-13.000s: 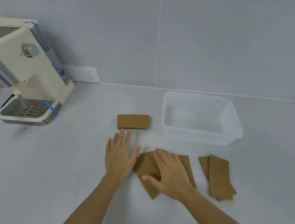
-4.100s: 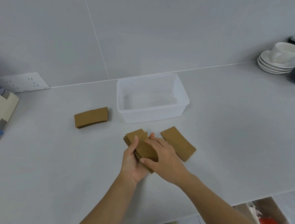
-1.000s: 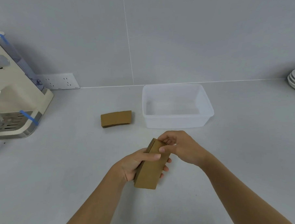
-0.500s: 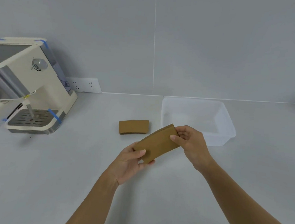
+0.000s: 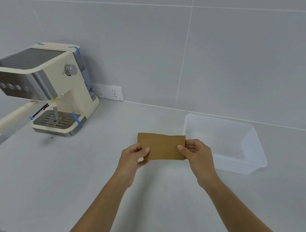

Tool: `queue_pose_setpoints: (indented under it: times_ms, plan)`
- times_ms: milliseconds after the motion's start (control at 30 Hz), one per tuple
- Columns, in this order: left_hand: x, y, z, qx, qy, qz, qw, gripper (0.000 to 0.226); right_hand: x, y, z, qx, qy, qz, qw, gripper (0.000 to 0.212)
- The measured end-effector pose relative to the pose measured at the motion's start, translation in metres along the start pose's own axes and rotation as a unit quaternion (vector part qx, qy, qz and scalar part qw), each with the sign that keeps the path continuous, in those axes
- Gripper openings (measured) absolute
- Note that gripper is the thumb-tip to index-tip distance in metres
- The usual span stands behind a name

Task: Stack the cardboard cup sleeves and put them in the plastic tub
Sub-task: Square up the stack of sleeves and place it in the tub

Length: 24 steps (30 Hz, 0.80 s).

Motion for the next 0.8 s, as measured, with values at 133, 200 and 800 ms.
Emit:
queue_pose_setpoints:
  times_ms: [133,200,800]
  plan:
    - [-0.017,-0.016,0.003,-0.032,-0.064,-0.036,0.997,0.014,0.002,-0.011,-0.009,-0.006,0.005,-0.014,1.000,0.005]
    - [-0.026,-0.026,0.005,-0.042,-0.089,-0.052,0.994,0.015,0.005,-0.017,-0.015,-0.006,0.006,-0.019,1.000,0.003]
    - [-0.002,-0.105,0.022,-0.068,-0.190,0.033,0.979,0.019,-0.007,-0.099,-0.056,-0.055,0.157,-0.114,0.979,0.019]
Point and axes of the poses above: each hand's wrist, its own y-axis away from the middle knuckle, its own z-axis out of the back of the hand, x = y × z, the point moved 5 cm from there along -y, towards the middle knuckle, and after that the axes turned 11 degrees about -z, right-handed, at the moved point
